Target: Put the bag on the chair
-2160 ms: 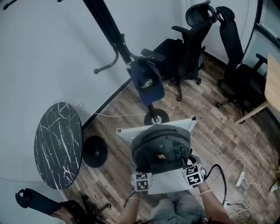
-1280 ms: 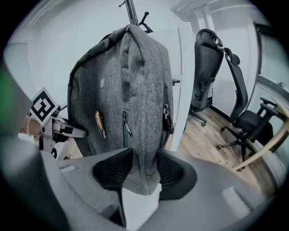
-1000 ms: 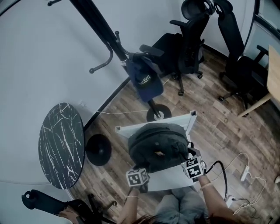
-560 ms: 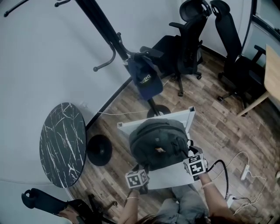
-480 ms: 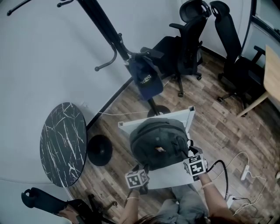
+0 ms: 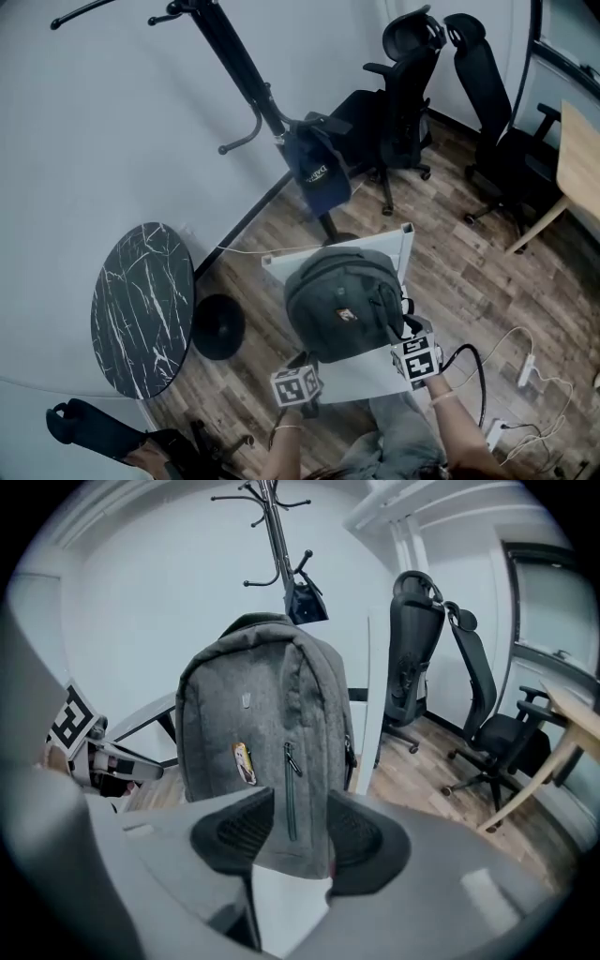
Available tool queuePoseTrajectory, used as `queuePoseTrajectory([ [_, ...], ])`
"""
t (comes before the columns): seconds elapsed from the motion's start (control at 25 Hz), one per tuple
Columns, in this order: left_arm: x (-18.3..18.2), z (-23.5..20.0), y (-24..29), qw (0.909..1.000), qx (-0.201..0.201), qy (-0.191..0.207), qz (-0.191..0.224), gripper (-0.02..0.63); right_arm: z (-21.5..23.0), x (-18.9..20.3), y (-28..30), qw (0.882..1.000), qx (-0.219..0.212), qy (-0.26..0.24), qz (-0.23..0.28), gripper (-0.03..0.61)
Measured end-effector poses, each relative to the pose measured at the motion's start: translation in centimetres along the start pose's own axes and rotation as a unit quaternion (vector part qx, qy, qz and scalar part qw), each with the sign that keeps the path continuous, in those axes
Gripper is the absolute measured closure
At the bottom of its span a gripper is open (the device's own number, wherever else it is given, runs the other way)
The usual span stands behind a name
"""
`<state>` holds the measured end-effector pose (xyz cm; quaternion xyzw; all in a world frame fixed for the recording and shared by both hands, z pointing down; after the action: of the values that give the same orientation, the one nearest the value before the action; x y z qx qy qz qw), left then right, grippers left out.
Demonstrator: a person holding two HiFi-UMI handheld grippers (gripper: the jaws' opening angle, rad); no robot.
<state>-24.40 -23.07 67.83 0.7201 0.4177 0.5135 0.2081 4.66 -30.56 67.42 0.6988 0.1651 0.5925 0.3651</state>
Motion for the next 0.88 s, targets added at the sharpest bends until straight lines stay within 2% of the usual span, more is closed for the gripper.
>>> queuePoseTrajectory([
  [0.32,-0.6,2.0,-3.4,0.9979,-0.017,0.031,0.053,0.599,-1.7,-0.2,-3.1,1.000,-0.001,0.000,0.030,0.416],
  [0.6,-0.6,4.2,-7.0,0.9935,0.005,0.031,0.109,0.603,-3.5,0.0,-6.4,0.998,0.001,-0.001,0.055,0.428],
  [0.88,-0.1,6.7,-10.9,0.9882,0.010,0.049,0.145,0.604,-5.0,0.2,-10.5,0.995,0.016,-0.001,0.095,0.476],
])
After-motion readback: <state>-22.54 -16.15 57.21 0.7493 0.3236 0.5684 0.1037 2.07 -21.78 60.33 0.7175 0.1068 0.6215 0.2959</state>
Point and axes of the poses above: the fingertips, and each gripper's own axes: y forward along the fingers, z to its right, x out of its underside, the point moved 10 cm from there along -y, backward along the fingers, and after that the axes turned 15 degrees about x, right-handed, at the moved point
